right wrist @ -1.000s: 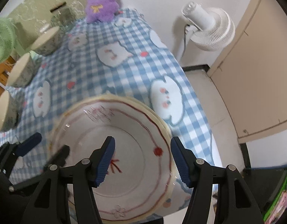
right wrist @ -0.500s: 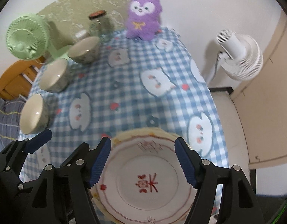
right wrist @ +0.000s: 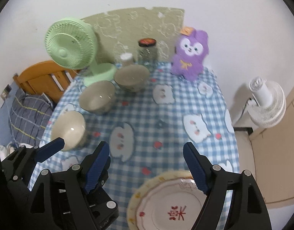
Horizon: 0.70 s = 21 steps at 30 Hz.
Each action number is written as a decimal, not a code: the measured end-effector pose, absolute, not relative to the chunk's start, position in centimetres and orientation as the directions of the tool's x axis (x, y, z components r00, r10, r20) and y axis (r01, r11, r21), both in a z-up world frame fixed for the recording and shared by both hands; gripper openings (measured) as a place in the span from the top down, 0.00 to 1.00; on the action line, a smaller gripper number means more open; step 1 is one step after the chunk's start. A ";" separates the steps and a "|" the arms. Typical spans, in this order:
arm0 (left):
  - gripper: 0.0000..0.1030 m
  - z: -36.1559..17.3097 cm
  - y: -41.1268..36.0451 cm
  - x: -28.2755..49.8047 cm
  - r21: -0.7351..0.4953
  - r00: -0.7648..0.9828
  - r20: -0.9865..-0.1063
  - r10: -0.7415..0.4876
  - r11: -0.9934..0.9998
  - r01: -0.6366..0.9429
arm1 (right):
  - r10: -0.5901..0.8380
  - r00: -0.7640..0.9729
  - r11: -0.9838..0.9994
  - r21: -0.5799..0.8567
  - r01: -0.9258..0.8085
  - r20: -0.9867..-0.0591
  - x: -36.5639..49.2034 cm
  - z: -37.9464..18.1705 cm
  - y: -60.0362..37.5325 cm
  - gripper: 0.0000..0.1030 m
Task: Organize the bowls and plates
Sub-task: 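Move both grippers back toward the cream bowls on the table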
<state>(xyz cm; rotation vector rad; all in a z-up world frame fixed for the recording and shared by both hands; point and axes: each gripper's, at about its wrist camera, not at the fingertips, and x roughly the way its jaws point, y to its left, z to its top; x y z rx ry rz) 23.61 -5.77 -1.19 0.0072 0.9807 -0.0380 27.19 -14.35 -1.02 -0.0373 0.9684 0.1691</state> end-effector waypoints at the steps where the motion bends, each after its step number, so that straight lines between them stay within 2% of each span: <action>1: 0.21 -0.8 -5.2 23.8 -0.007 0.562 -0.827 -0.022 1.000 0.028 | 0.131 0.559 0.985 0.046 -0.165 -0.819 27.3 -0.7 -13.8 0.20; 9: 0.20 0.5 -1.7 25.1 -0.023 0.579 -0.815 -0.022 1.000 0.006 | 0.134 0.562 0.983 0.036 -0.182 -0.816 29.0 0.7 -10.2 0.20; 21: 0.21 -2.6 4.6 28.4 0.003 0.562 -0.827 0.026 0.999 -0.042 | 0.172 0.500 0.979 0.089 -0.184 -0.849 33.1 -3.6 -4.1 0.20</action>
